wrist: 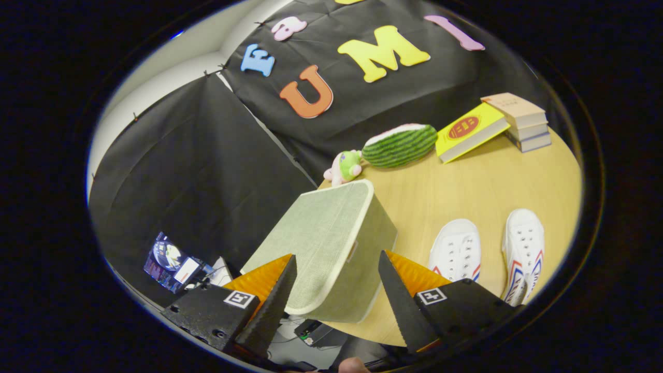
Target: Open the storage box then place both shoes into the box .Put the left shoe in first, then the right shoe, with the right side of both shoes facing outward in a uniform manner.
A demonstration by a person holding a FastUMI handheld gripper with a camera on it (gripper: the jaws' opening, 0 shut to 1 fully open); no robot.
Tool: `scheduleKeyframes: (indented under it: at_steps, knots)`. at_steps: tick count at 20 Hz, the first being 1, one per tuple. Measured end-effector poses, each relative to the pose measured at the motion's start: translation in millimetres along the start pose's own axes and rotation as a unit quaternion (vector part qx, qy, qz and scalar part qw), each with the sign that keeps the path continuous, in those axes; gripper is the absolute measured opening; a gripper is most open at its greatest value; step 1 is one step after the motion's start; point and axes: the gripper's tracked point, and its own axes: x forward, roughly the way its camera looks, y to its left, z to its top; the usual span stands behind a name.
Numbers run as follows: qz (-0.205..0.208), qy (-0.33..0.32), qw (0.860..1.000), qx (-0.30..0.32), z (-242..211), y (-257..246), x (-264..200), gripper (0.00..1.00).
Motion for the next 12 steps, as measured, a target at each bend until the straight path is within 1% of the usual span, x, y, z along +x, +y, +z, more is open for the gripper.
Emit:
scheduleKeyframes:
  at_steps: [3,7,9,11,12]
  knots:
    - [0.011,0.021,0.999,0.031,-11,4,15,0.94]
    - [0.034,0.052,0.996,0.063,-24,9,31,0.73]
    - [0.054,0.06,0.993,0.086,-26,16,35,0.62]
    - [0.058,0.058,0.991,0.107,-24,18,34,0.37]
    - [0.057,0.056,0.991,0.11,-21,17,34,0.31]
